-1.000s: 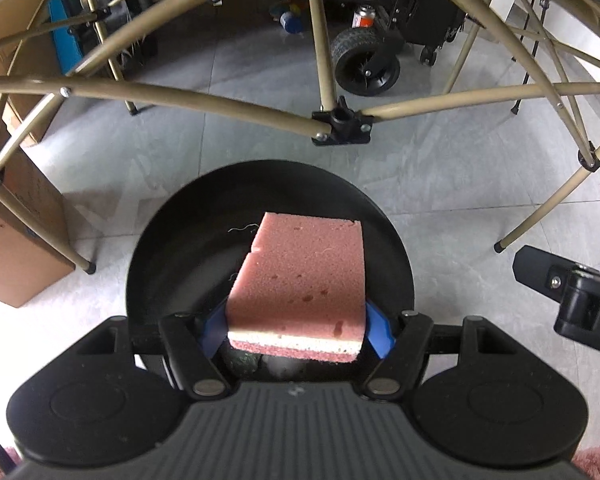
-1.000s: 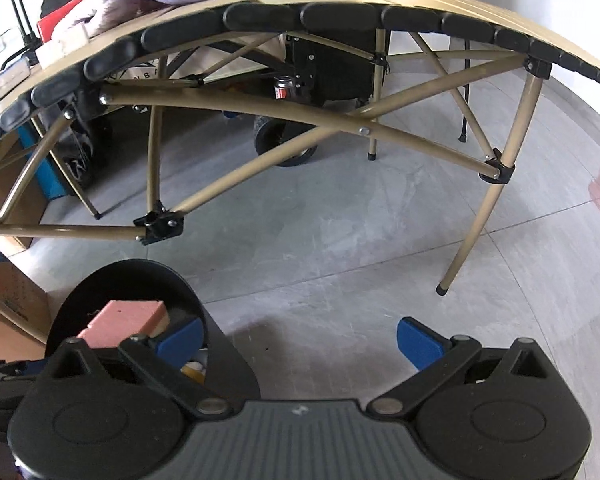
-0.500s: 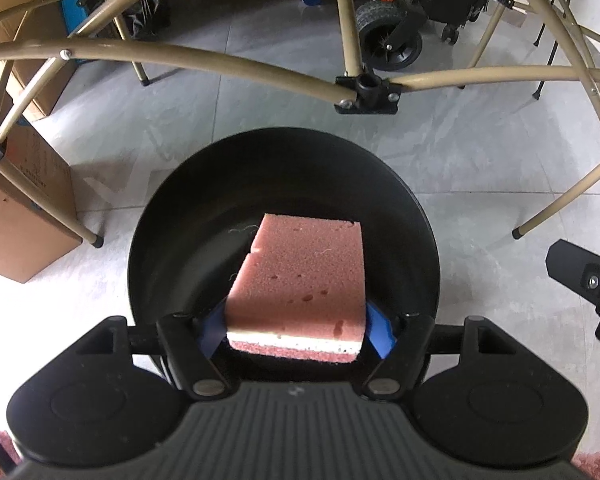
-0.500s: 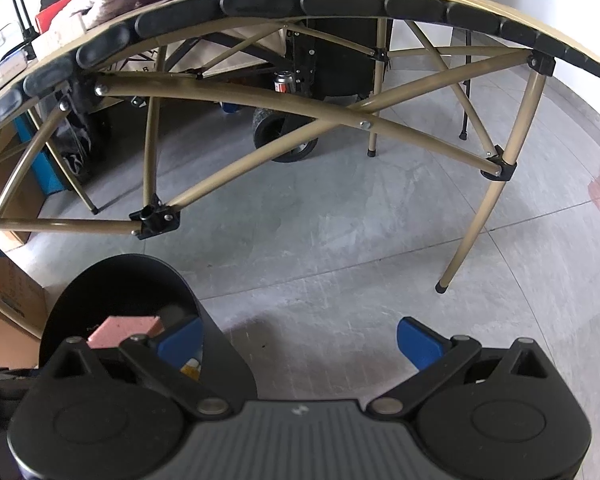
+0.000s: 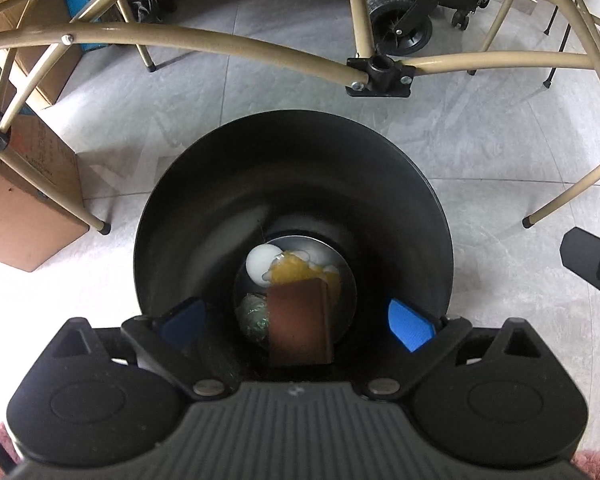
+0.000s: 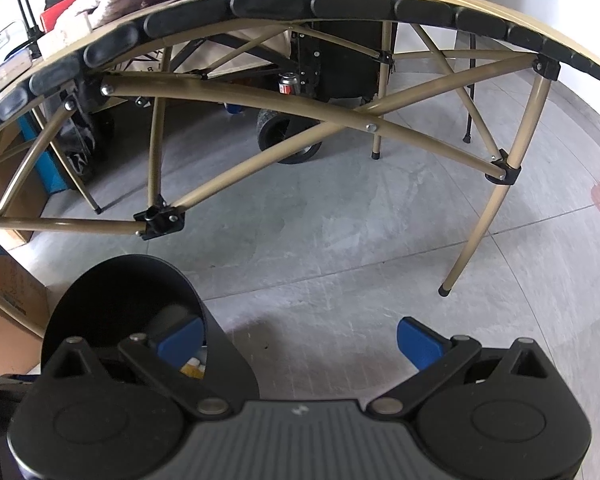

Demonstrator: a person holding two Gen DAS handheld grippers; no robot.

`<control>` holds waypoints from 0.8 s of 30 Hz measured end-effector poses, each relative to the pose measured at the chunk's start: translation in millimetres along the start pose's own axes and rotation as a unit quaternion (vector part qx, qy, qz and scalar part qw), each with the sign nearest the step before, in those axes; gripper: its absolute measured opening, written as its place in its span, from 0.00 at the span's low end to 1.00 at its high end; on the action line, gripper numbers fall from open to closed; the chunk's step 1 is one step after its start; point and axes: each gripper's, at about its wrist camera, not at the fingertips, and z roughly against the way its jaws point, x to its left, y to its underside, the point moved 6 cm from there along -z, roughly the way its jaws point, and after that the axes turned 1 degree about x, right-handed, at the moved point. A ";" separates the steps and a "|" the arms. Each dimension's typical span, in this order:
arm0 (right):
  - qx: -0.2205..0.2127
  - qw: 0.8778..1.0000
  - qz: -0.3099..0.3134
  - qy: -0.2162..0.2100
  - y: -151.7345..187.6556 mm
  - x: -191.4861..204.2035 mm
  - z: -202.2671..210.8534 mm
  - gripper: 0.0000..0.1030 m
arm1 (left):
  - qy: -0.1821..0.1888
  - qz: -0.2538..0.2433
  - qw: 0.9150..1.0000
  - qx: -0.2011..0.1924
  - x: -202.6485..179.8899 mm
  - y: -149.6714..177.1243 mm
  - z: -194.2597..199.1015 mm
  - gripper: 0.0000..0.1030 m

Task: Collect trash
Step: 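Raise both tools back toward the table items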

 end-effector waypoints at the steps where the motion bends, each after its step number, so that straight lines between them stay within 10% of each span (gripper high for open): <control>1: 0.000 1.000 0.001 -0.001 0.1 -0.2 0.4 1.00 | -0.001 -0.001 1.000 -0.001 0.0 -0.4 0.1 0.98; 24: -0.007 1.000 0.010 -0.016 -0.5 7.7 4.1 1.00 | -0.004 0.006 1.000 -0.022 4.0 -0.9 8.6 0.98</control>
